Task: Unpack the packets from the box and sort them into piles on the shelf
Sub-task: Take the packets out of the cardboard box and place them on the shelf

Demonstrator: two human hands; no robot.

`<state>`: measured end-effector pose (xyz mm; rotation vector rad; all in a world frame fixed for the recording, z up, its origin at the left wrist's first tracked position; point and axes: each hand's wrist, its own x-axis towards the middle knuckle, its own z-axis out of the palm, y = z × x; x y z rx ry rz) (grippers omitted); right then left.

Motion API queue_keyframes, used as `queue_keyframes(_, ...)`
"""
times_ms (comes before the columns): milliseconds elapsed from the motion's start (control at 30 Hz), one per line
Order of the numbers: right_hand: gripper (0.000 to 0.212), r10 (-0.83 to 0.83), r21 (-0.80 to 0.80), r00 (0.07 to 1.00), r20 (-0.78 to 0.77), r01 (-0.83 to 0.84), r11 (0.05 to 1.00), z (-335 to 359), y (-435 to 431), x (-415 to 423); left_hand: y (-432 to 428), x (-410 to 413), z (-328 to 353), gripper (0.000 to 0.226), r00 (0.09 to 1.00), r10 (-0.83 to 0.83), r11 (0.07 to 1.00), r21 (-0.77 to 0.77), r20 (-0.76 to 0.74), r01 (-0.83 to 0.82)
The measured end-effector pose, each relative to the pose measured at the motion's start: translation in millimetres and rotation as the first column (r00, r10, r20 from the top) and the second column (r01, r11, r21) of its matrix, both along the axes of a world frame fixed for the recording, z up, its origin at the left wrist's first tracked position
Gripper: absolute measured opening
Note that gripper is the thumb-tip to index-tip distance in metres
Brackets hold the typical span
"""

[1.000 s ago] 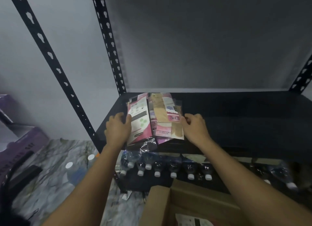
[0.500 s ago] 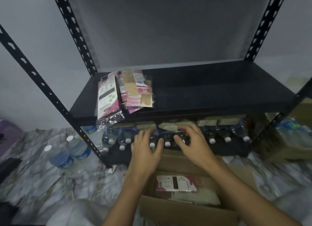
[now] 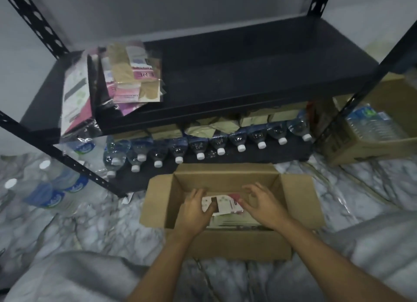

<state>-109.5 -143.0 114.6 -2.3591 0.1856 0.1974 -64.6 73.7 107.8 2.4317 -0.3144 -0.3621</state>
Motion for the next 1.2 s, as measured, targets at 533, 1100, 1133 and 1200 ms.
queue_keyframes(533,0.042,0.004,-0.11,0.904,-0.427,-0.056,0.992,-132.9,-29.5,8.7,-10.2,46.7,-139.4,0.045,0.926,-0.176,0.908,0.308,-0.334,0.284)
queue_keyframes(1100,0.035,-0.169,-0.116,0.909,-0.381,0.134,0.984,-139.4,-43.0,22.5,-10.2,77.1,-160.3,0.053,0.902,-0.367,0.844,0.327,-0.228,0.426)
queue_keyframes(1133,0.033,-0.189,-0.108,0.91,-0.368,0.161,0.981,-137.3,-43.6,24.4,-9.5,77.0,-156.4,0.047,0.901,-0.374,0.877,0.234,-0.219,0.42)
queue_keyframes(1200,0.029,-0.221,-0.089,0.915,-0.337,0.202,0.975,-132.3,-44.7,27.9,-8.9,74.5,-147.9,0.04,0.896,-0.398,0.902,0.092,-0.196,0.421)
